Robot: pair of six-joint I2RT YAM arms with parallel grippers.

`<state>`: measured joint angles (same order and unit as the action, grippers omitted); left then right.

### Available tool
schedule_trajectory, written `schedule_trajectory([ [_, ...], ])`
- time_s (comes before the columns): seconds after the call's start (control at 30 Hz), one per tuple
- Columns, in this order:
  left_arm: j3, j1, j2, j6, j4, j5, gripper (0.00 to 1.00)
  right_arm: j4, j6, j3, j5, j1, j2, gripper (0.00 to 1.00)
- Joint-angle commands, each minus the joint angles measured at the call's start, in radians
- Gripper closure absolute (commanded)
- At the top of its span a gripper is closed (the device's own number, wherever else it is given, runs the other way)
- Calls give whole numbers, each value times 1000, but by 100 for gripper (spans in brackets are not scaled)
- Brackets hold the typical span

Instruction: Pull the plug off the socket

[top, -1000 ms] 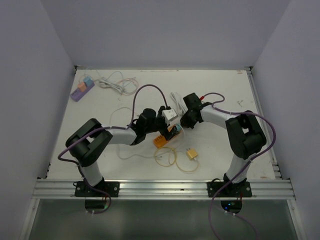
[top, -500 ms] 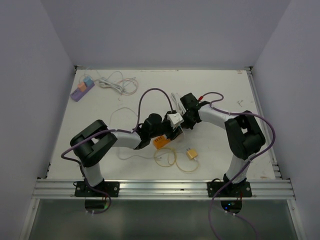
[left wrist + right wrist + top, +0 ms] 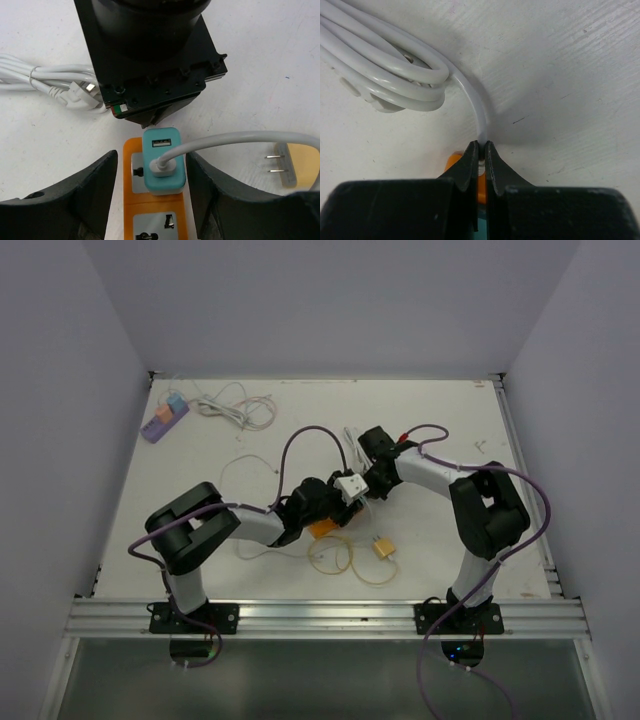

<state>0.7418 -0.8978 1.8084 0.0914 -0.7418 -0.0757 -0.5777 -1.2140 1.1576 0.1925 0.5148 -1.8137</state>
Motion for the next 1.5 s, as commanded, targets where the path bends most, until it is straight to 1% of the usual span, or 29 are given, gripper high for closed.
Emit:
schedule_trajectory([
  [0.0, 10, -26, -6, 27, -48, 51, 40, -59, -30, 40, 53, 13, -12, 100],
  [0.07, 10, -33, -4, 25, -54, 59, 41, -66, -36, 42, 58, 16, -13, 100],
  [0.1, 11, -33, -4, 27, -62, 59, 46, -68, -36, 45, 64, 17, -13, 100],
  [0.13, 14, -33, -6, 25, -64, 57, 48, -79, -36, 47, 70, 19, -15, 100],
  [0.17, 18, -35, -9, 27, -64, 56, 48, -82, -38, 50, 74, 22, -18, 100],
  [0.23, 34, -36, -11, 25, -61, 53, 53, -89, -44, 51, 76, 24, -25, 100],
  [0.33, 59, -41, 3, 28, -51, 50, 53, -97, -51, 56, 76, 31, -38, 100],
  [0.37, 64, -43, 12, 27, -50, 47, 56, -102, -55, 57, 78, 36, -41, 100],
  [0.4, 70, -43, 17, 24, -51, 39, 62, -105, -56, 63, 81, 37, -44, 100],
  [0.47, 76, -44, 23, 19, -53, 31, 71, -120, -58, 70, 91, 44, -50, 100],
  [0.5, 77, -46, 25, 15, -56, 27, 80, -128, -58, 76, 94, 45, -53, 100],
  [0.57, 70, -49, 11, 11, -79, 27, 95, -145, -61, 82, 104, 50, -62, 100],
  [0.6, 58, -53, 5, 13, -88, 31, 100, -148, -62, 82, 102, 48, -65, 100],
  [0.83, 13, -58, -33, 13, -116, 59, 100, -149, -67, 77, 102, 50, -81, 100],
  [0.9, -14, -58, -55, 7, -145, 71, 100, -154, -67, 76, 113, 48, -84, 100],
  [0.93, -22, -58, -79, 7, -157, 105, 100, -159, -67, 73, 114, 50, -85, 100],
  [1.1, -71, -56, -149, 7, -238, 184, 100, -159, -74, 53, 116, 50, -96, 100],
  [1.23, -113, -55, -192, -22, -326, 214, 100, -154, -84, 44, 114, 50, -98, 100],
  [1.37, -130, -53, -178, -31, -346, 228, 100, -157, -82, 44, 124, 50, -96, 100],
  [1.43, -127, -53, -155, -32, -343, 203, 100, -157, -81, 45, 124, 50, -95, 100],
  [1.47, -104, -53, -144, -30, -315, 183, 100, -159, -78, 50, 125, 51, -95, 100],
])
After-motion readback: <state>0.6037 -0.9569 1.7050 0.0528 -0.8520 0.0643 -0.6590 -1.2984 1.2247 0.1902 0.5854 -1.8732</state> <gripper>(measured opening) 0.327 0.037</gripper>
